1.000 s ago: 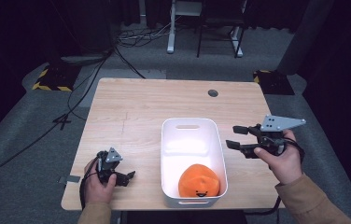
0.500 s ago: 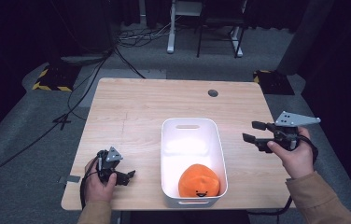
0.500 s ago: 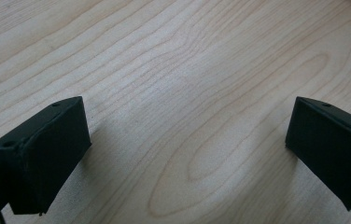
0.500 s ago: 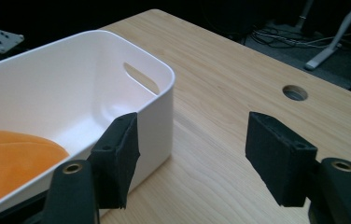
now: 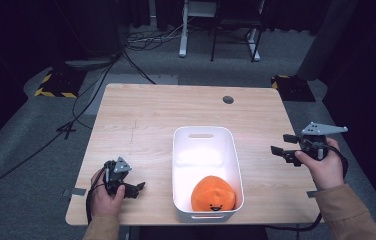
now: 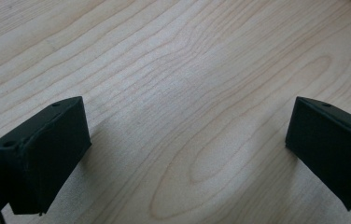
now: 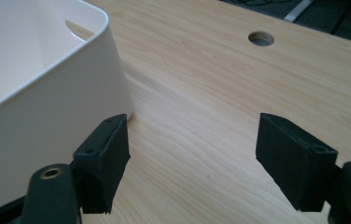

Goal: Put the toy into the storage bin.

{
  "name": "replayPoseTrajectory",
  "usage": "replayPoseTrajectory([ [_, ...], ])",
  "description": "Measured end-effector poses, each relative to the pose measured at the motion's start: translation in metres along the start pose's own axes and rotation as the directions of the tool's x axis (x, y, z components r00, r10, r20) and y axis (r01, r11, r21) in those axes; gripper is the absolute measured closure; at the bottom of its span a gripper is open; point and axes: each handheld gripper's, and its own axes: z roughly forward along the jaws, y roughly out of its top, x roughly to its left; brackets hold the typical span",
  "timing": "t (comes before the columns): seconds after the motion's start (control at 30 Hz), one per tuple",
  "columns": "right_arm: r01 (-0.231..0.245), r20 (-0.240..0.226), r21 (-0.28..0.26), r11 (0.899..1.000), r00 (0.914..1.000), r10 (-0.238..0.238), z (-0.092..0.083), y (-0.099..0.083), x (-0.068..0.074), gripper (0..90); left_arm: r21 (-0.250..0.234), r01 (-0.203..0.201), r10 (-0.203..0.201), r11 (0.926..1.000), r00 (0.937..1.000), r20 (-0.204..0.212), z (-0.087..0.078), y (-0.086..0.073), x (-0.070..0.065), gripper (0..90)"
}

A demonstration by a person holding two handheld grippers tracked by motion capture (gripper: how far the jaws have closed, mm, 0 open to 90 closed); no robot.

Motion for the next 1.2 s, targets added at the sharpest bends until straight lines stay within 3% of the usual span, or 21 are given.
replayPoseTrajectory([
  [0.27, -0.040, 0.042, 0.089, 0.995, 0.9984, 0.037, 0.016, -0.021, -0.014, 23.1, 0.000, 0.000, 0.000, 1.0000, 1.0000, 0.000, 0.000, 0.000, 0.000, 0.1],
  [0.43, -0.116, 0.043, 0.159, 0.980, 0.9930, 0.111, 0.030, -0.037, -0.027, 22.1, -0.001, 0.001, -0.001, 1.0000, 1.0000, 0.000, 0.000, 0.000, 0.000, 0.1],
  [0.63, -0.130, 0.050, 0.207, 0.970, 0.9912, 0.122, 0.042, -0.055, -0.031, 22.0, 0.000, 0.000, 0.000, 1.0000, 1.0000, -0.002, 0.000, 0.000, 0.000, 0.1],
  [0.87, -0.100, 0.091, 0.258, 0.961, 0.9927, 0.079, 0.055, -0.077, -0.031, 21.9, 0.002, 0.002, -0.002, 1.0000, 1.0000, 0.000, 0.000, 0.000, 0.000, 0.1],
  [1.07, -0.069, 0.106, 0.247, 0.966, 0.9934, 0.044, 0.058, -0.090, -0.030, 22.5, -0.001, 0.002, -0.002, 1.0000, 1.0000, -0.003, 0.000, 0.000, 0.000, 0.1],
  [1.2, -0.038, 0.107, 0.265, 0.964, 0.9942, 0.010, 0.061, -0.092, -0.027, 21.8, 0.001, 0.002, -0.002, 1.0000, 1.0000, -0.002, 0.000, 0.000, 0.000, 0.1],
])
